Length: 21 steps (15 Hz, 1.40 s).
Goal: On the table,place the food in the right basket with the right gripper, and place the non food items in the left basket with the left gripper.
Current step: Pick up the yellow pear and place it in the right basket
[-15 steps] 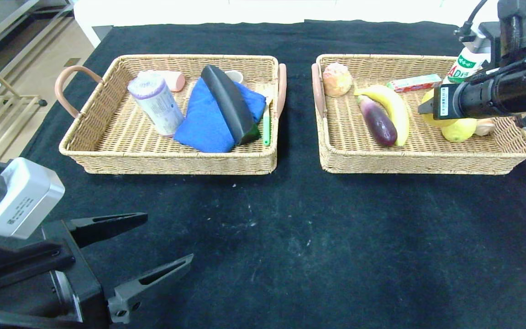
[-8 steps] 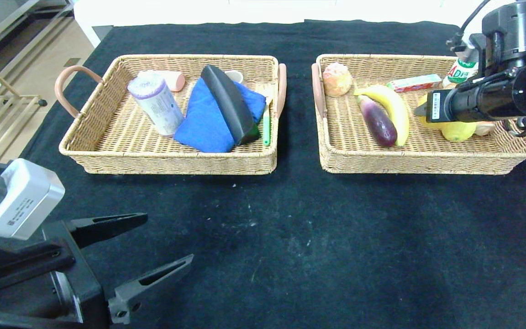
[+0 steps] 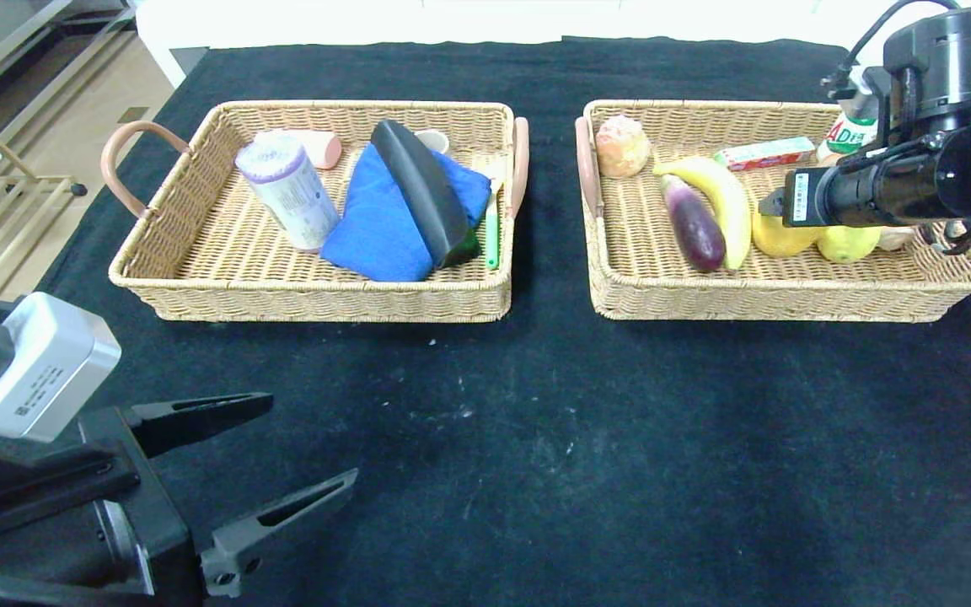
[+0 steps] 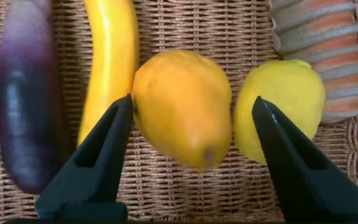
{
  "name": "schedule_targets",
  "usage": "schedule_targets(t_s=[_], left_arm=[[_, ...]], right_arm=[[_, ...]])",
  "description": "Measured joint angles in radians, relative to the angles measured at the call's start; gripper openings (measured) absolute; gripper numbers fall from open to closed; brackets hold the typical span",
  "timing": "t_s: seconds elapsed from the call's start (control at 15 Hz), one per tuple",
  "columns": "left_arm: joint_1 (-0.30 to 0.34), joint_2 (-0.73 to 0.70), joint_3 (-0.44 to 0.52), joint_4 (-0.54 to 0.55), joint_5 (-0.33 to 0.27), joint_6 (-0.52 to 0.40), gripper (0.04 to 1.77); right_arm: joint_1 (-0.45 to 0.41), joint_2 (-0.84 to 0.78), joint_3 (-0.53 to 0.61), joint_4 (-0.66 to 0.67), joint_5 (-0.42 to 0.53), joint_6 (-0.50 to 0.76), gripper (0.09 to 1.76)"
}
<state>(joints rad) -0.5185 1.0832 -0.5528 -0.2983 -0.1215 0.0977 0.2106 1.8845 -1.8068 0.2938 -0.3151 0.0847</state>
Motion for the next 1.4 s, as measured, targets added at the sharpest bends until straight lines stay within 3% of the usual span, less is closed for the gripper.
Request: schedule_targets(t_s=[0.73, 1.07, 1.4], left_arm=[[-0.001, 0.001, 0.001, 0.0, 0.002, 0.002, 1.72], [0.002, 0.012, -0.007, -0.006, 0.027, 0.003, 1.72], [0.058, -0.026, -0.004, 0.0, 0.044, 0.005, 1.72]], right_arm=[[0.027, -0.057, 0.025, 0.007, 0.006, -0.003, 1.63], [0.076, -0.232, 0.248, 0.006, 0.006, -0.04, 1.67], [0.101, -0.528, 0.497, 0.028, 0.051, -0.15, 1.69]])
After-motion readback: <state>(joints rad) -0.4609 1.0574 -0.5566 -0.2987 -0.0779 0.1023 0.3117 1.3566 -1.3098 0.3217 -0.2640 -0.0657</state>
